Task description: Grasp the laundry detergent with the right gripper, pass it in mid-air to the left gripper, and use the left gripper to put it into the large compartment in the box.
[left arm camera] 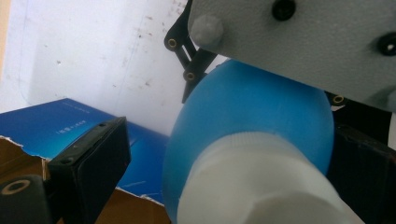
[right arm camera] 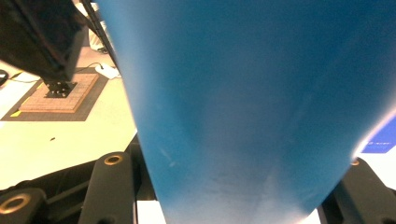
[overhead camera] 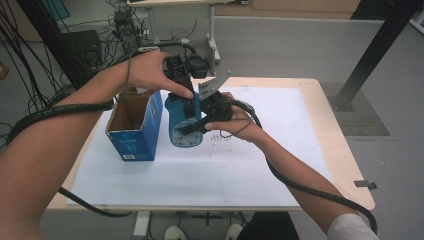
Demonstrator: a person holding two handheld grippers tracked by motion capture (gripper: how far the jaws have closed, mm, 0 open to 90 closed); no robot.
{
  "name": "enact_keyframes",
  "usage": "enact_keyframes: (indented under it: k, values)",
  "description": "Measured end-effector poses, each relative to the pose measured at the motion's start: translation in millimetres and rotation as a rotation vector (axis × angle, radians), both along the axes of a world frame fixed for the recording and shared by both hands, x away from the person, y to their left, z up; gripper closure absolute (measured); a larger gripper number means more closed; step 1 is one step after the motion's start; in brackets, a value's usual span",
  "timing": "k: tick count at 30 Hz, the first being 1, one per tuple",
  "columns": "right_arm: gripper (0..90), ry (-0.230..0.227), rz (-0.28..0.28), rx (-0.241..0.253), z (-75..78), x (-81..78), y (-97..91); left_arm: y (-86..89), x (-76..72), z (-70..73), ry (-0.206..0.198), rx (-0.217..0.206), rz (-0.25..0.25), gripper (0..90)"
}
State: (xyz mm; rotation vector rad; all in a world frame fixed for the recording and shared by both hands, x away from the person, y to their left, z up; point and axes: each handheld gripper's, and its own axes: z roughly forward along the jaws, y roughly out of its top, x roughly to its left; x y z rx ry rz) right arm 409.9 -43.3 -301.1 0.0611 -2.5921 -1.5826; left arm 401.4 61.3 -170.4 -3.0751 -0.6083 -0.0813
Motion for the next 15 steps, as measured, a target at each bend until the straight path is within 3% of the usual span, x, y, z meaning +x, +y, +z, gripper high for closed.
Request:
enact_keyframes:
  k: [15]
  values:
    - [43.3, 0.008, -0.005, 0.003, 0.7, 0.4, -0.8, 0.0, 1.3, 0.7, -0.001, -0.002, 0.002, 6.2]
